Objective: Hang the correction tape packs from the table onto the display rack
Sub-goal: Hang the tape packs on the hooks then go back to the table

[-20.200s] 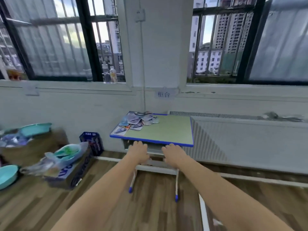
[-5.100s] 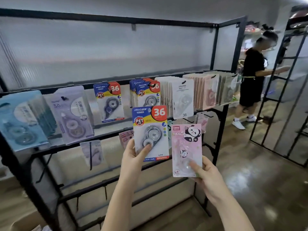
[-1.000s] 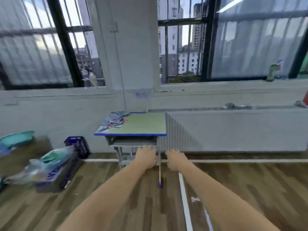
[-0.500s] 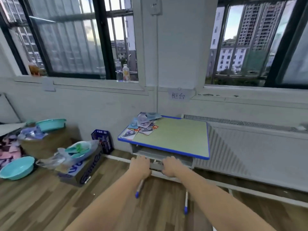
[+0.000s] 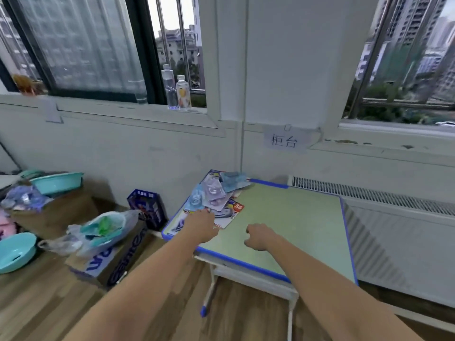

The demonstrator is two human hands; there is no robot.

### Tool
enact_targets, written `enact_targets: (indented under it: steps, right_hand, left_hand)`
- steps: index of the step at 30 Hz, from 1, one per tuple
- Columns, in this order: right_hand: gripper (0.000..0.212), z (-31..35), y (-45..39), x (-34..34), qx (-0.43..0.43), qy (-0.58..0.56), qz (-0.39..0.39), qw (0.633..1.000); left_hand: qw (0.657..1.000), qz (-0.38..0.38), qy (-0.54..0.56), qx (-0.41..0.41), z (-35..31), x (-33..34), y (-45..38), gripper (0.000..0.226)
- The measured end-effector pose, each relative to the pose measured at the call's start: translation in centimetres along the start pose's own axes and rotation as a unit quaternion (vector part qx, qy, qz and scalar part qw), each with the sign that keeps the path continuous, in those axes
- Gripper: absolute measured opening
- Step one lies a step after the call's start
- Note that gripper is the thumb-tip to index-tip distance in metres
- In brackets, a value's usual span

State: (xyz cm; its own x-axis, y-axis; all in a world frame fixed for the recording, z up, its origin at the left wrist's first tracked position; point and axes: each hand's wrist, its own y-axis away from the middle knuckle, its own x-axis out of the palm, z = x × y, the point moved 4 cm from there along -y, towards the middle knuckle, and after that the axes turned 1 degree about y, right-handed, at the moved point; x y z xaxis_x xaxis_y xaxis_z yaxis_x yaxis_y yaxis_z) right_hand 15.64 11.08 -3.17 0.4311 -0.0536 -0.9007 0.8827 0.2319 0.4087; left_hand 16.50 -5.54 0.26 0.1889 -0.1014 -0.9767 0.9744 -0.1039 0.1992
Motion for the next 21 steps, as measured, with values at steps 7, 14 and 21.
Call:
enact_targets:
  steps: [7,14,21]
  right_hand:
    - [0.046,-2.0,-12.7,-2.5,0.065,-0.083,0.002,0.994]
    - [0.045,-3.8,-23.4,-5.3,0.152,-0.2,0.0,0.968]
    - [0.042,-4.3,-30.3,-4.2,0.253,-0.383,0.015,0.888]
  left_hand:
    - [0.998,-0.01,0.022,0.057,2.4,-1.4,-15.9,0.046]
    - [0.994,0.026,0.018,0.107,5.2,-2.0,-30.9,0.043]
    - [0.986,0.101,0.074,0.111,5.1,0.6,-40.4,0.043]
